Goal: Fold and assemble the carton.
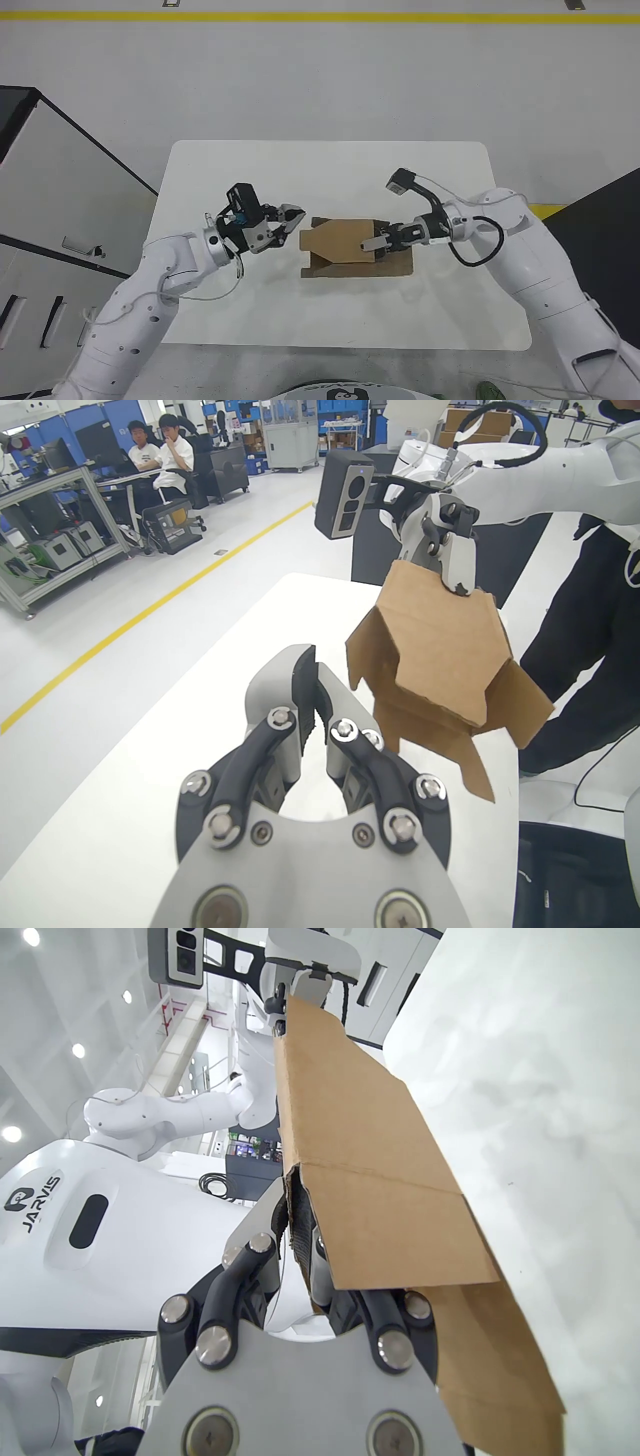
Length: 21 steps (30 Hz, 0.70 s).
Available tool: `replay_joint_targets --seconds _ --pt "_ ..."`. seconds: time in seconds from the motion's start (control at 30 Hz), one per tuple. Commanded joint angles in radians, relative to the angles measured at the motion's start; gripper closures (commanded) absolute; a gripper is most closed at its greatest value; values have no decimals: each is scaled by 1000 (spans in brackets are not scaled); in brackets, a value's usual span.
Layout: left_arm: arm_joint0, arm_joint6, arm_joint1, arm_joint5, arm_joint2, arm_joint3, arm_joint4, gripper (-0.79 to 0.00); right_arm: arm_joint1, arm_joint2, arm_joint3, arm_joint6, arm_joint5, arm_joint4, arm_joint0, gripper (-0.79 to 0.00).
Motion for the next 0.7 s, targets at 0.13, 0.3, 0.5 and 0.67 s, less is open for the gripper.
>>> replay_joint_targets --seconds 0.13,0.3,0.5,0.67 --pt "22 4 4 4 -28 -7 -3 0 4 28 10 7 -5 52 -12 0" --pt "32 13 5 9 -42 -8 -10 0 7 51 12 8 -4 105 -18 0" --pt "32 13 5 13 -41 -8 -10 0 7 51 12 8 -4 105 -18 0" --pt "38 8 3 28 -32 -24 -3 0 9 68 -9 -32 -3 113 -42 0"
